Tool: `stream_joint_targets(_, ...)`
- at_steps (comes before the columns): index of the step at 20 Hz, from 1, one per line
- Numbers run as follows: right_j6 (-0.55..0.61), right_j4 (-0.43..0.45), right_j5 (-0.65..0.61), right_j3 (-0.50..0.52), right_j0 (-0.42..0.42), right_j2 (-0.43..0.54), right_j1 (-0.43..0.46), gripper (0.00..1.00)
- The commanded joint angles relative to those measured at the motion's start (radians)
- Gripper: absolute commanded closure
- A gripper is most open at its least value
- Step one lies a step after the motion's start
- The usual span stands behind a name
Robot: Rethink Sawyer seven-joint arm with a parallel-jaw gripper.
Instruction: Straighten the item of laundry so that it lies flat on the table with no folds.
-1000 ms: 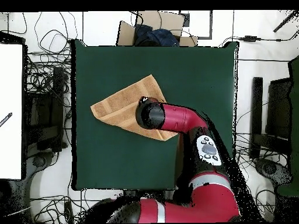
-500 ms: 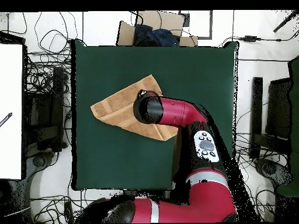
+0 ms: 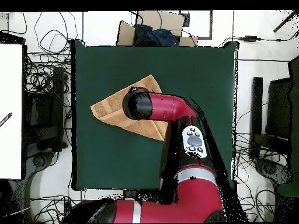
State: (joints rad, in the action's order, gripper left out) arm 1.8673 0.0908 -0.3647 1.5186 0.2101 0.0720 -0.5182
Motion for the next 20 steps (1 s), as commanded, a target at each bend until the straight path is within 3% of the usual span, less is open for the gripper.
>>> stream_joint_targets(1, 0.071, 0.003, -0.069, -0.027, -0.004, 0.035, 0.063, 0.00)
stream_joint_targets(10, 0.041, 0.009, -0.017, -0.055, 0.043, 0.083, 0.153, 0.00)
stream_joint_targets(20, 0.069, 0.024, 0.020, -0.053, 0.025, 0.053, 0.147, 0.00)
